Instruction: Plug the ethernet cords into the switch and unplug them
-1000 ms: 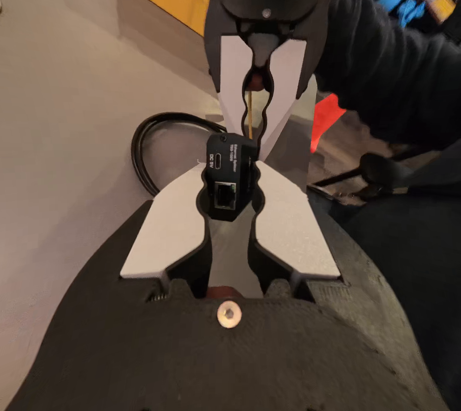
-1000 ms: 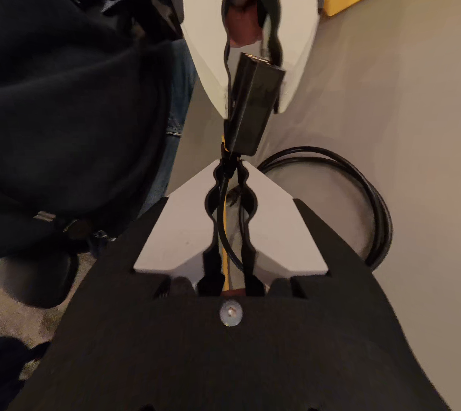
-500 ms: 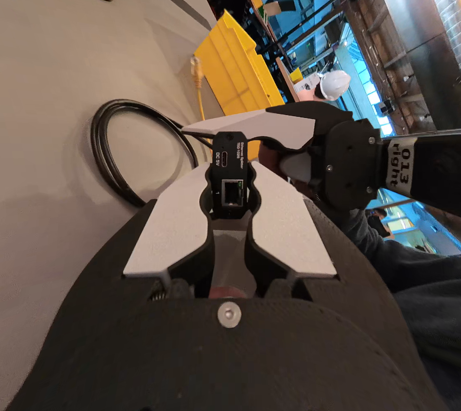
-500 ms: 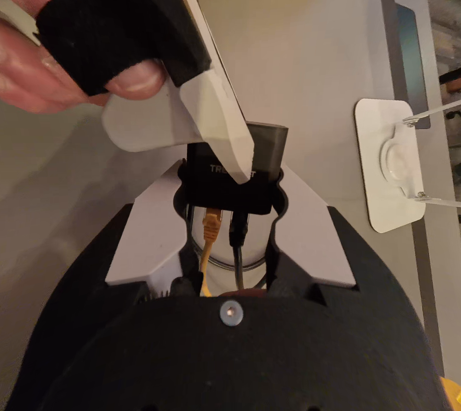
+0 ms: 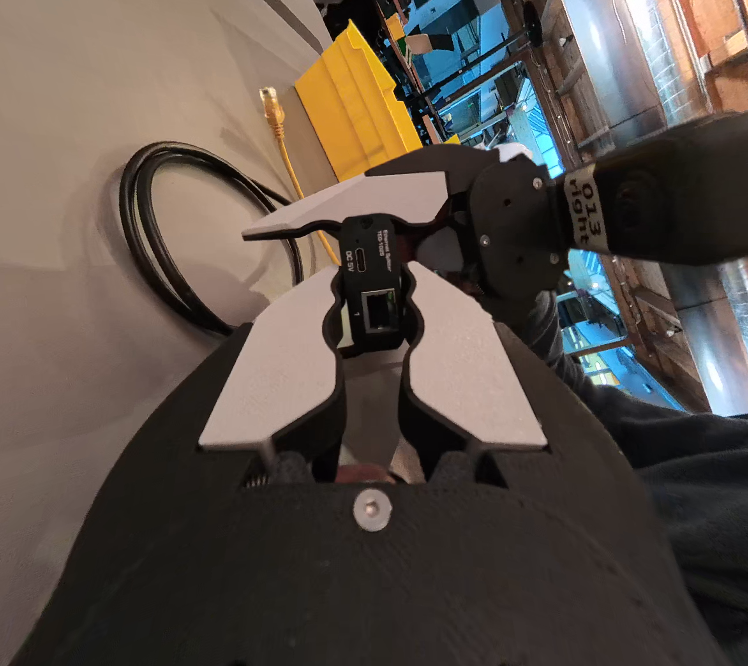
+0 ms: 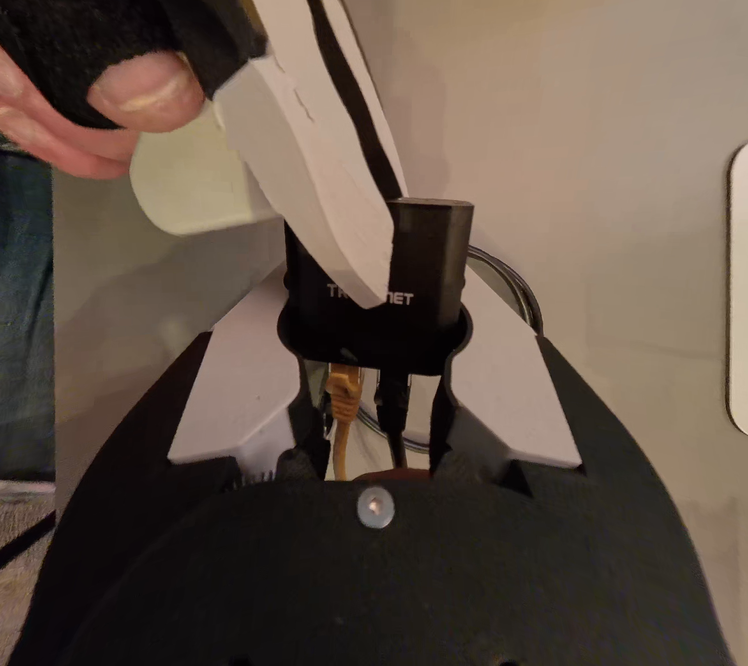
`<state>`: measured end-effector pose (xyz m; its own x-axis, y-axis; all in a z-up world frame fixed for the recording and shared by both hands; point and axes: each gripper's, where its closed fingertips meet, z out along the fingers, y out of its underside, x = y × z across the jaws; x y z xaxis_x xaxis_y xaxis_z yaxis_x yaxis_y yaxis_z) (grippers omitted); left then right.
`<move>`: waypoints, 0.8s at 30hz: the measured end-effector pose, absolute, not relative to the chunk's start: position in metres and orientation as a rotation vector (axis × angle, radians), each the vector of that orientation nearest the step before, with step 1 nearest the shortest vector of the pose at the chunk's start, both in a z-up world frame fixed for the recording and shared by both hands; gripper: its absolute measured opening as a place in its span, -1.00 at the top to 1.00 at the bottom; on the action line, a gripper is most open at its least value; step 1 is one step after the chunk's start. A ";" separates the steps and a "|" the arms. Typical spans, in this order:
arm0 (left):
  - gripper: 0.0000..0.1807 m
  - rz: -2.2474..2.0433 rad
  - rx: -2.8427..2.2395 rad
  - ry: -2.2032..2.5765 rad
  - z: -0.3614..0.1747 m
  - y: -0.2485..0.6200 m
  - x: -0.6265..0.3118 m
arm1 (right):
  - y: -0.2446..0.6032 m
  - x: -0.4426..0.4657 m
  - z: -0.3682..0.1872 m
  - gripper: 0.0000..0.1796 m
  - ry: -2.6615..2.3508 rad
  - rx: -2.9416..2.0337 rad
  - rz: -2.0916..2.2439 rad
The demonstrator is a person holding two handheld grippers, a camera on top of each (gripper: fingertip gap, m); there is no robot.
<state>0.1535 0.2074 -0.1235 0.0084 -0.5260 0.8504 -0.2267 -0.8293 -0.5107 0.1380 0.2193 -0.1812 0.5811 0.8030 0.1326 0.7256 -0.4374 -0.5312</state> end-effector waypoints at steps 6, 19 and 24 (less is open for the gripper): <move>0.51 -1.640 -1.900 1.017 -0.115 0.217 0.130 | 0.206 0.146 -0.184 0.20 -1.334 -2.308 0.283; 0.66 -0.597 -1.685 1.494 -0.083 0.353 -0.025 | 0.198 0.151 -0.195 0.20 -1.289 -2.344 0.360; 0.65 -0.361 -1.695 1.731 -0.119 0.400 -0.047 | 0.197 0.155 -0.197 0.20 -1.267 -2.362 0.364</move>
